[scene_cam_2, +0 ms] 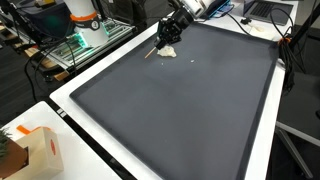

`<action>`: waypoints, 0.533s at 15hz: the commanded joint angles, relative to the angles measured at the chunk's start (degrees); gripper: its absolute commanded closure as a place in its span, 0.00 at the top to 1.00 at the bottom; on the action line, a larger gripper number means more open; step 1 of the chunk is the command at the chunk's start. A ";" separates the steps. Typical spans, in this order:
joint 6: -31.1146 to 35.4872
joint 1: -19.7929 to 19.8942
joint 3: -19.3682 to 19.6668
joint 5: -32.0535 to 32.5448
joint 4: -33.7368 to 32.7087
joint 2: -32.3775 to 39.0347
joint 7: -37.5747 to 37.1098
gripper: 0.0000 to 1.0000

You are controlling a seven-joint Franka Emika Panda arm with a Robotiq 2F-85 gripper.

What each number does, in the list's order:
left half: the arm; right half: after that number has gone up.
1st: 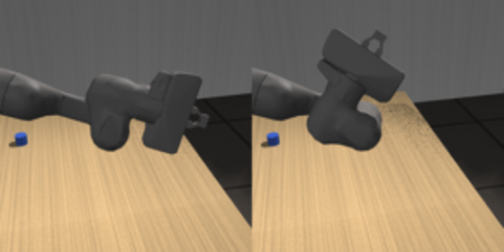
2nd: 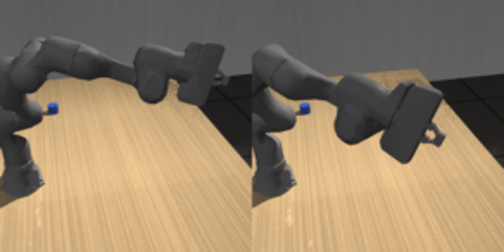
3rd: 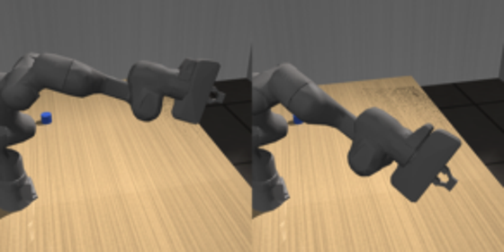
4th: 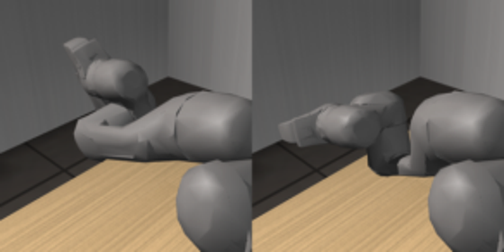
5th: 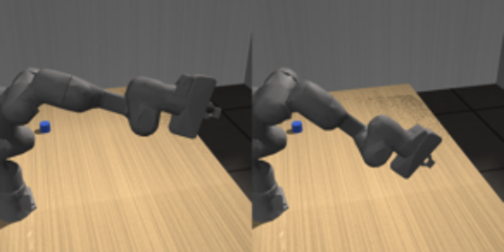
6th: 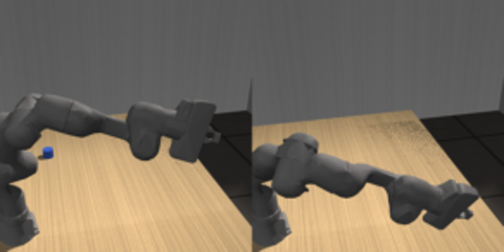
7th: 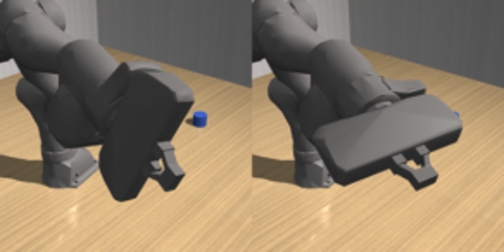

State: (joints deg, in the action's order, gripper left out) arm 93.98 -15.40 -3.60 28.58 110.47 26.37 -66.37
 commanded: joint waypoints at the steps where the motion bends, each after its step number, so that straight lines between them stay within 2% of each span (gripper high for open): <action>1: -2.09 -1.47 1.10 2.19 -2.05 2.56 -2.16 0.03; 8: -2.84 -1.39 1.66 2.64 -3.69 5.00 -2.29 0.03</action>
State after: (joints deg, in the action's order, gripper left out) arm 92.54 -16.02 -2.66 30.20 108.16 29.82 -68.38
